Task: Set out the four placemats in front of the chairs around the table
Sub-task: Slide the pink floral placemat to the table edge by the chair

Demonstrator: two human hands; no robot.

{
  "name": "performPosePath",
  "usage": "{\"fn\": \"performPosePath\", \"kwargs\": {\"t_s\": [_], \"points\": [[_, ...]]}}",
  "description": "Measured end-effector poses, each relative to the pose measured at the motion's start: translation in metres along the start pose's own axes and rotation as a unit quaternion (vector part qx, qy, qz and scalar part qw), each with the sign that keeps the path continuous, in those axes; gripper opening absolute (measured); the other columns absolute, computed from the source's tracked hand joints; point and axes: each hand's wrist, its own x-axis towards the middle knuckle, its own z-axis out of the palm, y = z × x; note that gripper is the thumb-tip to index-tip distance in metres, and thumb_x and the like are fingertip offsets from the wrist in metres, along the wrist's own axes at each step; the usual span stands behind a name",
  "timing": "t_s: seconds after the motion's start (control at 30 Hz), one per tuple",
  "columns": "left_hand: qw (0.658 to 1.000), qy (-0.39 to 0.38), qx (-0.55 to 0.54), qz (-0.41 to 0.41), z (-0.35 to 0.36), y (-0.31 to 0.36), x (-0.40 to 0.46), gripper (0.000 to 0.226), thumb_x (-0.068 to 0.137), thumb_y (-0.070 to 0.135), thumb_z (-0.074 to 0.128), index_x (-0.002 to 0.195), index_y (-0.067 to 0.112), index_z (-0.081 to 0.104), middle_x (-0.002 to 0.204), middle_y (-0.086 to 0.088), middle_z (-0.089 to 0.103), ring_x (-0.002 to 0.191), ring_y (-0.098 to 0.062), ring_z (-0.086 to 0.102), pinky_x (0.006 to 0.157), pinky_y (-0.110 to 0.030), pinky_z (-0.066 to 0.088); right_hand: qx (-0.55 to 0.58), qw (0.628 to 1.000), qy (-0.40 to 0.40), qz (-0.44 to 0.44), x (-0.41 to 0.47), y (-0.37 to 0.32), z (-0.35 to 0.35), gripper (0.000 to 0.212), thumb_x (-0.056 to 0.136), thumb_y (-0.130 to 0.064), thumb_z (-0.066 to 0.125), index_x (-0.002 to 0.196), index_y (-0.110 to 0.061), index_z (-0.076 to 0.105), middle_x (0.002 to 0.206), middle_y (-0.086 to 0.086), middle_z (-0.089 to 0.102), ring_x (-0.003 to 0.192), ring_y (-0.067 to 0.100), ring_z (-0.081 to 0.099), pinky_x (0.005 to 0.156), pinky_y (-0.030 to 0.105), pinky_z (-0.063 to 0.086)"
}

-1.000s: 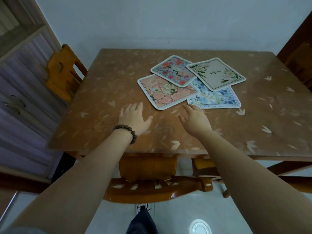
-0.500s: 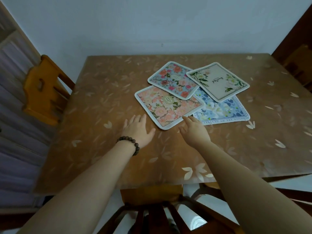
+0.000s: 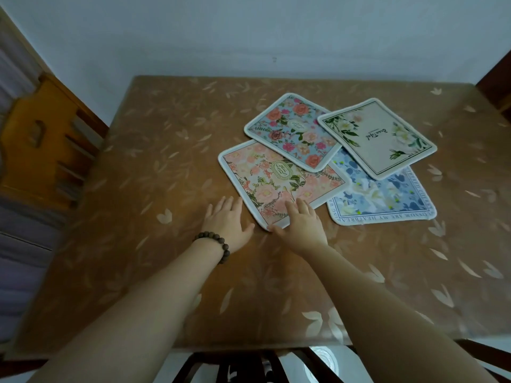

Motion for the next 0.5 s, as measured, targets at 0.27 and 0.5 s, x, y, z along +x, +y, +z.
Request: {"fn": "performPosePath", "kwargs": {"t_s": [0.27,0.5], "points": [[0.997,-0.04,-0.008,0.062,0.032,-0.01,0.043,0.076,0.091,0.048,0.042,0.15,0.019,0.006,0.159,-0.001,0.001,0.145,-0.016,-0.007,0.116,-0.043,-0.001,-0.055,0.997,-0.043,-0.031,0.039,-0.009,0.047,0.073,0.088,-0.057,0.048,0.148,-0.029,0.017,0.158,0.013,0.005,0.144,0.038,-0.003,0.116,0.054,0.002],[0.996,0.022,0.005,0.081,0.043,-0.012,0.052,0.066,0.094,0.036,0.046,0.149,0.016,0.017,0.158,0.002,0.013,0.145,-0.013,0.002,0.117,-0.04,0.002,0.039,0.99,0.075,-0.112,0.031,-0.003,0.044,0.026,0.097,-0.02,0.044,0.114,-0.012,0.063,0.119,0.004,0.065,0.126,0.025,0.047,0.107,0.045,0.033]]}}
